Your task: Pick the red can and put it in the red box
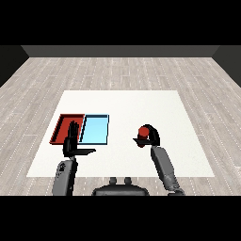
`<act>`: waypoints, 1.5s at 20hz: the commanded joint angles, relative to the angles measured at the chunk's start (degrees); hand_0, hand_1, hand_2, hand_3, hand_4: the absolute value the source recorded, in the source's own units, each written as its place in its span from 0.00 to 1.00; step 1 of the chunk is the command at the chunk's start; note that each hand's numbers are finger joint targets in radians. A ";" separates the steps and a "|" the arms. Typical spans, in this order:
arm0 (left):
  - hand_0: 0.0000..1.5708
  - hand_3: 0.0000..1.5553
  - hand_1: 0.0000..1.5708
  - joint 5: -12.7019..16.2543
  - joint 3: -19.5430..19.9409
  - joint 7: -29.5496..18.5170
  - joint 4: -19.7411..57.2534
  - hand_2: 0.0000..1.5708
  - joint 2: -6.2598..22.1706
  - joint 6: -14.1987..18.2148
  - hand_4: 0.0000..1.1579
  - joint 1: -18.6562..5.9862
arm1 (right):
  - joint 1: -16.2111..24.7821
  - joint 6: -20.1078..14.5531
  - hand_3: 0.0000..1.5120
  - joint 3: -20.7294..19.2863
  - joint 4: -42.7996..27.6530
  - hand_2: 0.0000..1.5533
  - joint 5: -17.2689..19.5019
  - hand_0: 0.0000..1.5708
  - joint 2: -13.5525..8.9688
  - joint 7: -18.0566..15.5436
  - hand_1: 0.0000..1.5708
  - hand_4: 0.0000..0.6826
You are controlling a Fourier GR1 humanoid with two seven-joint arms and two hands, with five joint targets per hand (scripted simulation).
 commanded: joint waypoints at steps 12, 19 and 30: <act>0.00 0.00 0.00 -1.78 -13.41 6.00 7.43 0.00 -2.28 7.50 0.00 -10.02 | 4.57 -1.73 0.94 3.98 -17.87 0.93 -0.23 0.91 0.52 5.83 0.91 0.95; 0.00 0.00 0.00 -0.57 -13.81 12.09 4.38 0.00 -2.30 6.68 0.00 -12.21 | -1.81 -10.13 0.94 10.76 -13.69 0.93 -2.82 0.91 1.32 4.83 0.91 0.97; 0.00 0.00 0.00 2.27 -26.12 10.29 8.53 0.00 -2.31 16.89 0.00 -15.74 | -6.98 -18.26 0.92 21.04 -10.53 0.90 -7.99 0.88 1.34 0.45 0.88 0.92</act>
